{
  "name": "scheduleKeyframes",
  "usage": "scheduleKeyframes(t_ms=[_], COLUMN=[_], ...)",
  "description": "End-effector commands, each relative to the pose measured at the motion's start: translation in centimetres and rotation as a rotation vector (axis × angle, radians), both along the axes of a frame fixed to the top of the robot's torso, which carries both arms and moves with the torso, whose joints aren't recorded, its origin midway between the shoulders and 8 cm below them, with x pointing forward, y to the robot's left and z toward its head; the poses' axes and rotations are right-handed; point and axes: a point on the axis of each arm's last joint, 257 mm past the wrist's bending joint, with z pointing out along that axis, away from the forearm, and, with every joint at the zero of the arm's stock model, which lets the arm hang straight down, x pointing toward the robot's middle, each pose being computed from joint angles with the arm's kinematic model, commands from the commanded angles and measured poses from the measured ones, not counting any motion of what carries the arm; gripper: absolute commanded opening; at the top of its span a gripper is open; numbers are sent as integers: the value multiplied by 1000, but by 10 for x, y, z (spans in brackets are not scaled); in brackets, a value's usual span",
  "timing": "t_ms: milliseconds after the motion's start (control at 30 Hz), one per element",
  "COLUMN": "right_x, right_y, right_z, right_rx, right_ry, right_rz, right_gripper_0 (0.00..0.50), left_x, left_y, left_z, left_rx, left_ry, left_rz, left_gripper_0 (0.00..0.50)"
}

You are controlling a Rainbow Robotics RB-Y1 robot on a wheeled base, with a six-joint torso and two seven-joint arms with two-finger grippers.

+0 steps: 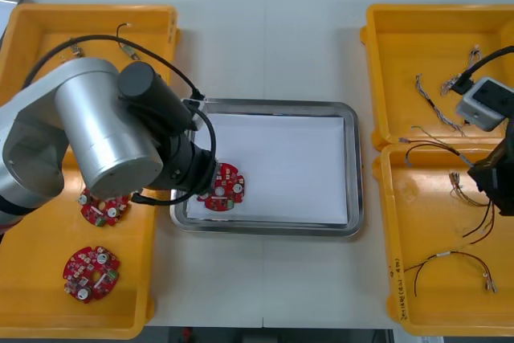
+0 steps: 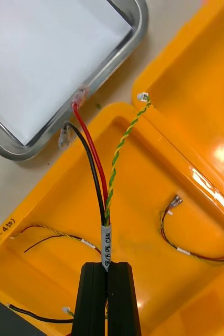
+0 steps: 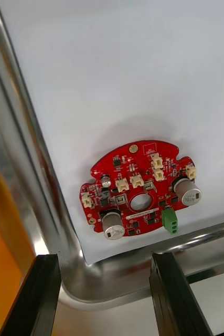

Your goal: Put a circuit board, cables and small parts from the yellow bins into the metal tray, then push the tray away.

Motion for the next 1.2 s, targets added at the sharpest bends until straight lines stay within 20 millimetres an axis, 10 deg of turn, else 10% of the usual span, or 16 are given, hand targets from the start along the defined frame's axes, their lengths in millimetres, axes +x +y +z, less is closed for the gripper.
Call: scheduleKeyframes(t_ms=[33,700,1200], right_x=[5,17,32], right_y=[21,154,151], right_z=[10,-14,-60], right_rx=[-93,-107,-331], right_ry=[-32,-59,4], right_rz=[137,456,679], right_gripper_0=[0,0,0], left_x=[8,29,58], left_y=[-3,126,251], left_z=[49,152,163], left_rx=[-68,-94,-121], left_ry=[-56,-141,-101], left_rz=[51,376,768], left_gripper_0=[500,500,500])
